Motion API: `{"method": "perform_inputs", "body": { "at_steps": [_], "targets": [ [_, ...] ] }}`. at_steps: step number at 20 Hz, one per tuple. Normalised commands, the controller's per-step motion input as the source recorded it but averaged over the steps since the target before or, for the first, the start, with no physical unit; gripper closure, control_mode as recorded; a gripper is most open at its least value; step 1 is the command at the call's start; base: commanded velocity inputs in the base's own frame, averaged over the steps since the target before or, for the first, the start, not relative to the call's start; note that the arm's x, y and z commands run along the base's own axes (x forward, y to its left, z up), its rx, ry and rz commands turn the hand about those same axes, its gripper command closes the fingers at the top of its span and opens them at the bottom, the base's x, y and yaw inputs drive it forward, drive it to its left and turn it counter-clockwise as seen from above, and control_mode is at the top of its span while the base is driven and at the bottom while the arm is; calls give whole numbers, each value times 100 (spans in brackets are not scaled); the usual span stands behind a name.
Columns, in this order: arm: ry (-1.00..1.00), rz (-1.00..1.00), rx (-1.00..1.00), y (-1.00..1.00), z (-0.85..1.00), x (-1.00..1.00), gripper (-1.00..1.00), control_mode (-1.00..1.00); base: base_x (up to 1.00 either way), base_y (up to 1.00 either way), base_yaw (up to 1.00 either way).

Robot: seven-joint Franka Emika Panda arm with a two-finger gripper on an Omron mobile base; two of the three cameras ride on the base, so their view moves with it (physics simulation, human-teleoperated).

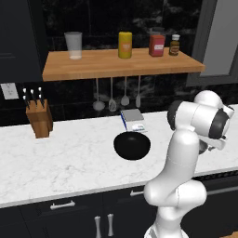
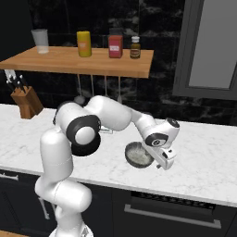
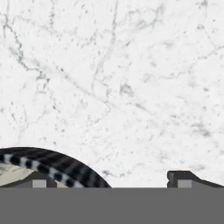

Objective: Pick up the bowls on the counter and stack them on top of one another in the open cabinet. Place the smaller bowl on top of the larger bowl.

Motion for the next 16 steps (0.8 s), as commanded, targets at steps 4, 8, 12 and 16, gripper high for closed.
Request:
{"method": "perform_inputs", "body": {
  "at_steps": [4,8,12,16],
  "targets": [
    [0,0,-7,1,-32,0,-100,-100,0,0,0],
    [0,0,-1,0,-4,0,100,-100,0,0,0],
    [0,0,0,0,0,0,100,-100,0,0,0],
    [-2,0,0,0,14,0,100,-100,0,0,0]
  ]
}}
